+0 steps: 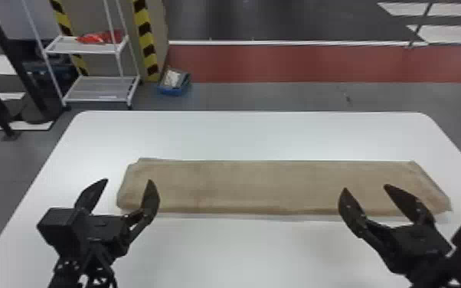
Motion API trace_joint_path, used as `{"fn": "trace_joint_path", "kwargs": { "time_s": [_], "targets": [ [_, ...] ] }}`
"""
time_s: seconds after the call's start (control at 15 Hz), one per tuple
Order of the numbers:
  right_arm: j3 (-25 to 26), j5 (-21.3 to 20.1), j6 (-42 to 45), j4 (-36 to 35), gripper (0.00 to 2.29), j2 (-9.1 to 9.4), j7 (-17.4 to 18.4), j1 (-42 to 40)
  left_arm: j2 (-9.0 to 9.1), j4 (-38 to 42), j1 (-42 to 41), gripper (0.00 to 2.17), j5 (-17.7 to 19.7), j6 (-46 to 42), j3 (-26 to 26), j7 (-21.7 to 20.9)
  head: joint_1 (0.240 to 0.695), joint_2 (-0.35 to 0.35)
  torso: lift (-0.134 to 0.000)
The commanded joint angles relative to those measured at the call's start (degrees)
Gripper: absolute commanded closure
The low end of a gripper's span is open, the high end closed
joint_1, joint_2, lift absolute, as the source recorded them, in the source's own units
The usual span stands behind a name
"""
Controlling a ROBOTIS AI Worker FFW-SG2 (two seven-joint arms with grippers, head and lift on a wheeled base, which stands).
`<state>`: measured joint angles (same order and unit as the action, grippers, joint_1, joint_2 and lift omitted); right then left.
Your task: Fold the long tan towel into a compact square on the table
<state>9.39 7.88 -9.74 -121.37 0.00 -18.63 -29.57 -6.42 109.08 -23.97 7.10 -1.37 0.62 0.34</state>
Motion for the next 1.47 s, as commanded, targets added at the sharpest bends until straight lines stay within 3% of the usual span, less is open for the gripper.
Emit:
{"fn": "trace_joint_path", "kwargs": {
  "time_s": [0.0, 0.2, 0.53, 1.2, 1.4],
  "targets": [
    [-0.2, -3.4, -2.0, 2.9, 0.12, 0.05, 0.0, 4.9, -0.08, -4.0, 4.4, 0.08, 0.0, 2.2, 0.0, -0.7, 0.695, -0.002, -0.123],
    [-0.9, -5.7, -3.9, 4.2, 0.12, 0.05, 0.0, 8.3, -0.61, -7.0, 9.3, 0.11, -0.4, 8.2, -0.5, -1.5, 0.695, -0.003, -0.123],
    [-1.1, -5.9, -3.9, 5.6, 0.12, 0.05, 0.0, 9.2, -0.7, -13.1, 15.2, 0.21, 1.1, 16.1, -2.4, -5.6, 0.695, 0.015, -0.123],
    [-1.1, -5.9, -3.2, 7.0, 0.12, 0.05, 0.0, 9.3, -1.84, -20.9, 20.6, 0.21, 1.2, 16.5, -3.3, -8.3, 0.695, 0.033, -0.123],
    [-1.1, -5.9, -3.2, 7.2, 0.12, 0.05, 0.0, 9.4, -2.02, -21.2, 21.2, 0.34, 0.8, 17.9, -3.3, -8.7, 0.695, 0.038, -0.123]
  ]
}}
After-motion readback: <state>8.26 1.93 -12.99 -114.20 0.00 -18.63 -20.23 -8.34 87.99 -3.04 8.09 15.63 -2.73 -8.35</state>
